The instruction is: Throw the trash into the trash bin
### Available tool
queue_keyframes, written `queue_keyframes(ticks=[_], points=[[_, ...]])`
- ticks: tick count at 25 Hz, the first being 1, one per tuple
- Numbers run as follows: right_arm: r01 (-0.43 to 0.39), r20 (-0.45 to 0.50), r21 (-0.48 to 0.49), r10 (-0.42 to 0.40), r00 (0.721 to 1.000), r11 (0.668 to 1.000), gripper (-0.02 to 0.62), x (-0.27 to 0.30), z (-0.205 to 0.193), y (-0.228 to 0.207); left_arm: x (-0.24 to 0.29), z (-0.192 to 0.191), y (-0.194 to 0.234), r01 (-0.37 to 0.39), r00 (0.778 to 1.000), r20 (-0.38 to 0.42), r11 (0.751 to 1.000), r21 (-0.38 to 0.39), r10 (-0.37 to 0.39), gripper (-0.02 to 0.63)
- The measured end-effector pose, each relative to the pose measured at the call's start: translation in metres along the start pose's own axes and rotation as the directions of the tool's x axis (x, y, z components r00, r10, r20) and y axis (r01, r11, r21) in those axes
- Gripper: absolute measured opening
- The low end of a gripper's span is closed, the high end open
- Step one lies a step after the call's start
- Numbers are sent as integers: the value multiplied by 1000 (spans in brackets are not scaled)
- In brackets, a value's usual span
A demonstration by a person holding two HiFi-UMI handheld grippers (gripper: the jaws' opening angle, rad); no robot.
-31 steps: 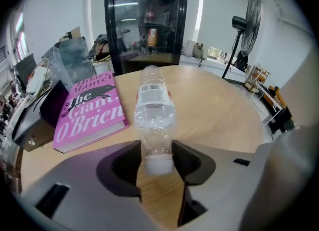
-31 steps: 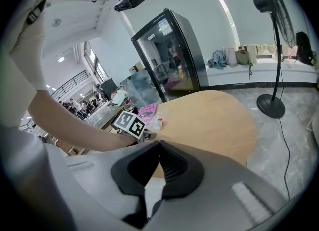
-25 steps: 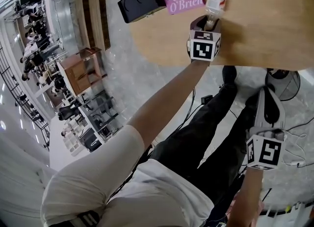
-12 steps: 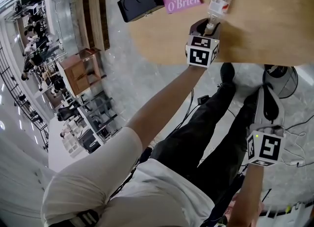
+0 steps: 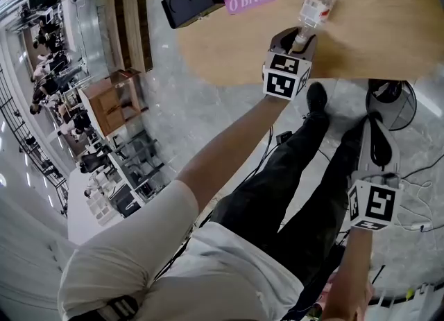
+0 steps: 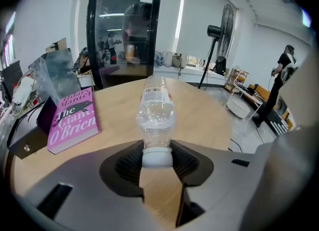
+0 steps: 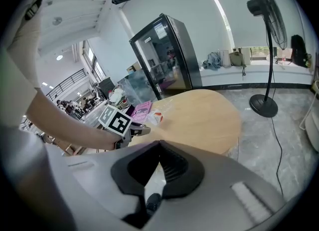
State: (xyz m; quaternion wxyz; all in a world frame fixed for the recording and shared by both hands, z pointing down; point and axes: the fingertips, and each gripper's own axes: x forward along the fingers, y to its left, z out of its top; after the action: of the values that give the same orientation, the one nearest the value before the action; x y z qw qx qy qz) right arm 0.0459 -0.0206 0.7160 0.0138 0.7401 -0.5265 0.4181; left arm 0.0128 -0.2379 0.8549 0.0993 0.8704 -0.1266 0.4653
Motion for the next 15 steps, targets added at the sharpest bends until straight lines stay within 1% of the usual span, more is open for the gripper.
queue_keyframes(ticks=[8,15], points=[[39,-4,13,-39,999,999,11,-27,-26,-23,-5,-6,-49,69,998,-8,994,83,-69,156],[69,-11,40,-69,998,997,11,-48,-52,-41,-6,-18,-91,128,992,-32,979,156,-125,156]])
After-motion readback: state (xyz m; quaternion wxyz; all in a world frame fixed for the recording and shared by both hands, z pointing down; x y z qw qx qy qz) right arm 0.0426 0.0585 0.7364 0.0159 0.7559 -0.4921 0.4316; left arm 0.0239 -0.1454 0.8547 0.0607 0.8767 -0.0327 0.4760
